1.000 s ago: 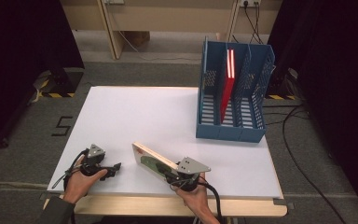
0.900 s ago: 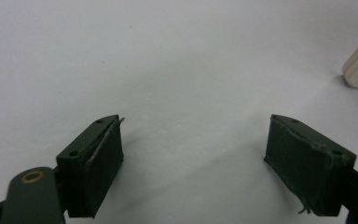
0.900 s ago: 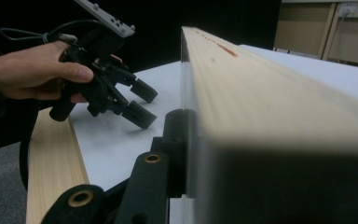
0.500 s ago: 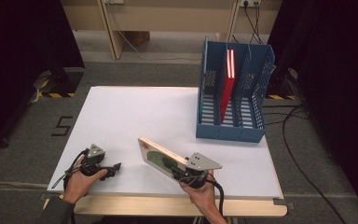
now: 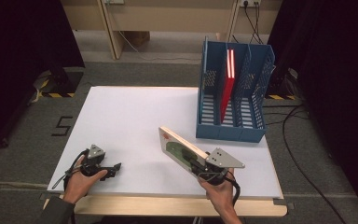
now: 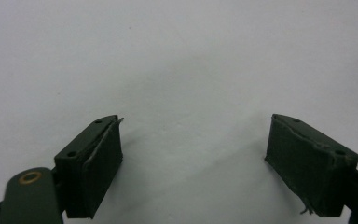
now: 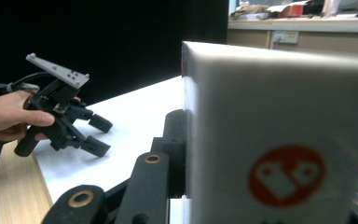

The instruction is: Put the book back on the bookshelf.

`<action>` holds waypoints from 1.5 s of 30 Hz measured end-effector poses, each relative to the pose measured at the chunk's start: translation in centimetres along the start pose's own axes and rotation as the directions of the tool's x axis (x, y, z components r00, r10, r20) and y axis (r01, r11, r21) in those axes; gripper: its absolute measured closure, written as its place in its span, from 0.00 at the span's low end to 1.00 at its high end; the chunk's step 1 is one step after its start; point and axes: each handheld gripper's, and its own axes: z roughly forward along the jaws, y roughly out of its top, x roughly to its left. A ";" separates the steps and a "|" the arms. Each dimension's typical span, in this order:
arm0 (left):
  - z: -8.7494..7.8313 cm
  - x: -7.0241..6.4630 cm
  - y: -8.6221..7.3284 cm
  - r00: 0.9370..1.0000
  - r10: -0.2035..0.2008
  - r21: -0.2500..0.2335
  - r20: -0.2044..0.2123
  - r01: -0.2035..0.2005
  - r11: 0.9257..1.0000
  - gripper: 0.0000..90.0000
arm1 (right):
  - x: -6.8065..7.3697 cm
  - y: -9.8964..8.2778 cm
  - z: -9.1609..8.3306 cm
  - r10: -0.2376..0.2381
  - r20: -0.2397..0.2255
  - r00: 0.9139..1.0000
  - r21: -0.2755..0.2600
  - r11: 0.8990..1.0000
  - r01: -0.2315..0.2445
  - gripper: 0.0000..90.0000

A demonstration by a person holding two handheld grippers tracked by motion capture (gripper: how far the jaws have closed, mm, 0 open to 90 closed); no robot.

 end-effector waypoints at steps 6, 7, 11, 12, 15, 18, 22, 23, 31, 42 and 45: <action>0.0 0.0 0.0 1.000 0.000 0.000 0.001 0.000 1.000 0.19 | -0.9 0.4 -2.1 0.003 0.057 0.998 -0.001 1.000 -0.003 0.85; 0.0 0.0 0.0 1.000 -0.002 -0.002 0.004 0.002 1.000 0.19 | -1.1 0.5 -2.5 0.007 0.068 0.998 0.000 1.000 -0.007 0.85; 0.1 0.0 0.0 1.000 0.002 -0.002 0.004 -0.002 1.000 0.18 | -1.7 0.4 -4.7 0.021 0.121 0.992 -0.009 1.000 -0.020 0.85; 0.1 0.0 0.0 1.000 0.002 0.000 0.004 -0.002 1.000 0.17 | -1.9 0.5 -5.2 0.024 0.132 0.991 -0.015 1.000 -0.022 0.85; 0.1 0.1 0.1 1.000 0.009 0.004 0.006 -0.009 1.000 0.17 | -2.6 0.7 -6.6 0.016 0.166 0.986 -0.021 1.000 -0.013 0.85; 0.1 0.0 0.3 1.000 0.012 -0.006 0.005 -0.012 1.000 0.19 | -3.3 1.0 -8.0 0.035 0.206 0.978 -0.042 0.999 -0.027 0.85; 0.4 -0.2 0.5 1.000 0.018 -0.001 0.011 -0.018 1.000 0.19 | -4.3 2.1 -9.7 0.027 0.265 0.964 -0.064 0.998 -0.010 0.85; 0.4 -0.2 0.5 1.000 0.018 -0.003 0.012 -0.018 1.000 0.19 | -4.5 2.4 -10.1 0.026 0.281 0.959 -0.065 0.998 -0.008 0.85; 0.8 0.1 0.9 1.000 0.013 -0.004 0.010 -0.013 1.000 0.19 | -7.7 4.5 -12.1 0.038 0.406 0.913 -0.097 0.995 0.001 0.85; 1.4 0.3 1.3 1.000 0.002 -0.006 0.001 -0.002 1.000 0.17 | -12.9 5.4 -10.9 0.078 0.552 0.830 -0.104 0.994 -0.024 0.85; 1.5 0.3 1.3 1.000 0.004 -0.009 -0.001 -0.004 1.000 0.16 | -14.4 6.0 -10.3 0.069 0.595 0.801 -0.098 0.995 -0.014 0.85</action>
